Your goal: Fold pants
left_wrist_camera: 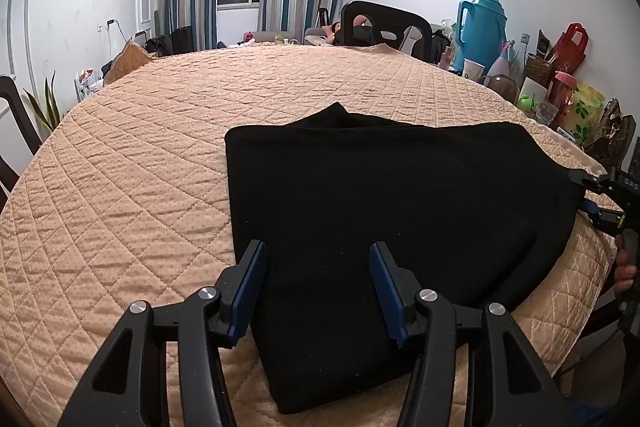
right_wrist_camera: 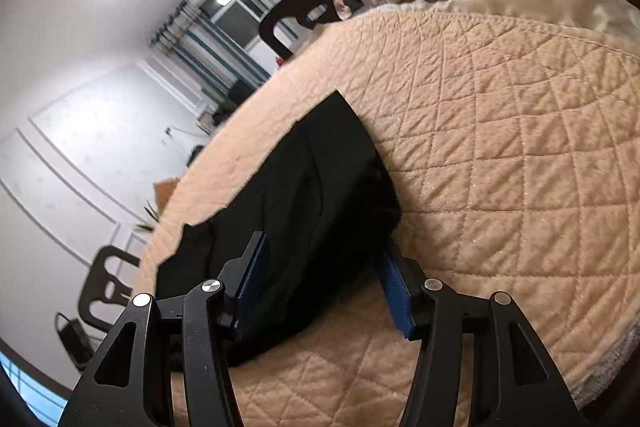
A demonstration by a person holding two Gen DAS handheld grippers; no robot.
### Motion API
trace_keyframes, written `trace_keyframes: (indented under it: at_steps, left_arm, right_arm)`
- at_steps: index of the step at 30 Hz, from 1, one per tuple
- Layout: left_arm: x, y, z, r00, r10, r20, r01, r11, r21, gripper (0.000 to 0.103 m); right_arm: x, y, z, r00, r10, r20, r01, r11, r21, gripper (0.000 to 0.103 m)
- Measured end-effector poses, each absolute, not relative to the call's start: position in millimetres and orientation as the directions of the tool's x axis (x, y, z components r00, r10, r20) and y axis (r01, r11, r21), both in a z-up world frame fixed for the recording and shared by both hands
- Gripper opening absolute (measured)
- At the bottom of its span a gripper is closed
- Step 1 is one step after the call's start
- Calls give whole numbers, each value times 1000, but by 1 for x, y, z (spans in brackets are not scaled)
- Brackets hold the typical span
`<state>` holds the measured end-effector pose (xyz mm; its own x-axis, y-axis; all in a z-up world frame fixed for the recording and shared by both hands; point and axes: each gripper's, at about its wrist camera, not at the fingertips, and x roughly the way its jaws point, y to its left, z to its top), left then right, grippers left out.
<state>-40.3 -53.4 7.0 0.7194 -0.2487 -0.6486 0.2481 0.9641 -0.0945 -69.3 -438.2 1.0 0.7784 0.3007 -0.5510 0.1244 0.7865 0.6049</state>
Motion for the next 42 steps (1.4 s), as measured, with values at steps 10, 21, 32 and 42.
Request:
trace_keyframes:
  at_steps: [10,21,32,42]
  left_arm:
    - [-34,-59,10,698,-229,-679,232,969,-87,57]
    - [-39,-51,13,700,-221,-679,206,973,-104,57]
    - [-42,-13,6,708,-206,-675,120,978,-172,57]
    - [-46,10,4,721,-191,-666,74,977,-199,57]
  right_arm:
    - [-39,-414,6,773,244,-586,121,850,513,33]
    - [-44,-403,37,803,283,-524,31,859,512,22]
    - [-33,-325,83,772,463,-435,-243,849,470,22]
    - [-9,-191,41,536,638,-553,-507,767,393,20]
